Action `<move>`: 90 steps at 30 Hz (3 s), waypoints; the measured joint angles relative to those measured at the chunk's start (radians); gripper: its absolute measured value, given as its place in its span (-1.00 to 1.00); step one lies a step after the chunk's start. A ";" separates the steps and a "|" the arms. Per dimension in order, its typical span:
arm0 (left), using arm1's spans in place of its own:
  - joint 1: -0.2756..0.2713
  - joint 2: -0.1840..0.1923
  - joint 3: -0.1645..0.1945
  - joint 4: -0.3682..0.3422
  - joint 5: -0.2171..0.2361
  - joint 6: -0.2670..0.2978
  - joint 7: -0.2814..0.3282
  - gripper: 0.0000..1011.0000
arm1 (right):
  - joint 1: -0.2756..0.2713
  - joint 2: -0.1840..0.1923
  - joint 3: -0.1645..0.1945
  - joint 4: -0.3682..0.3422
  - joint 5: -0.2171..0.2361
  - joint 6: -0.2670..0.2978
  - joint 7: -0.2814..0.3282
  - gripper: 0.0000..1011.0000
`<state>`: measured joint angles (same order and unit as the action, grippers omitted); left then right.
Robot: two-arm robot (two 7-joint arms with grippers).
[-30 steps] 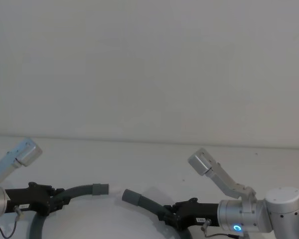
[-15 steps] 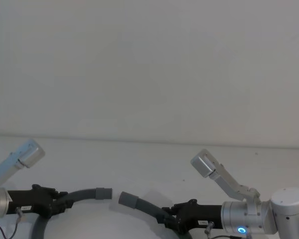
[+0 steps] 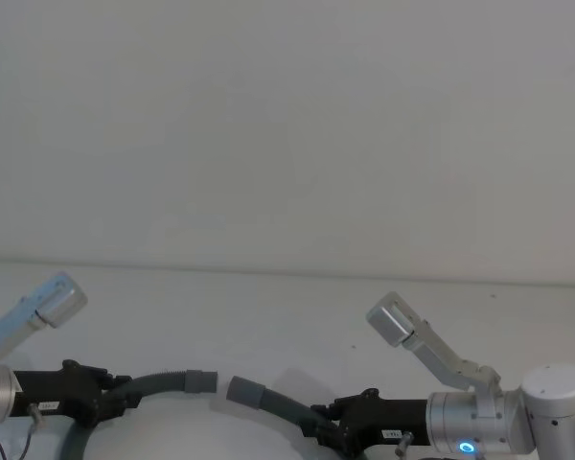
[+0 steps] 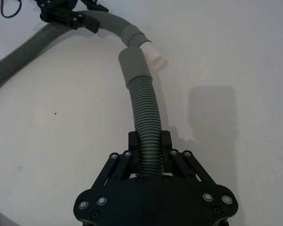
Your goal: Use both hands to pick up one end of the pipe from the table, align the ends, and insert them.
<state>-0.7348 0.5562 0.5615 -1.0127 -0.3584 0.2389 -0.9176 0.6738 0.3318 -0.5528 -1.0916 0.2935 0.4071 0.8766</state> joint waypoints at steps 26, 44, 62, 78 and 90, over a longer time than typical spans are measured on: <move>0.024 0.048 0.004 -0.056 -0.025 0.015 0.012 -0.43 | 0.013 0.019 -0.027 0.017 0.008 -0.003 0.006 -0.52; 0.007 0.054 0.025 -0.043 -0.046 0.002 -0.038 -0.43 | 0.027 0.009 -0.042 0.035 0.020 -0.004 -0.002 -0.52; -0.006 0.057 0.045 -0.028 -0.062 -0.011 -0.065 -0.43 | 0.036 0.007 -0.057 0.043 0.034 -0.004 -0.002 -0.52; -0.011 0.070 0.057 -0.033 -0.074 -0.014 -0.074 -0.43 | 0.048 0.014 -0.071 0.056 0.045 -0.023 0.016 -0.52; -0.007 0.091 0.068 -0.050 -0.076 -0.008 -0.075 -0.43 | 0.057 0.026 -0.084 0.068 0.055 -0.058 0.048 -0.52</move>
<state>-0.7420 0.6469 0.6296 -1.0631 -0.4343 0.2306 -0.9931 0.7307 0.3582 -0.6368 -1.0233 0.3484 0.3495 0.9243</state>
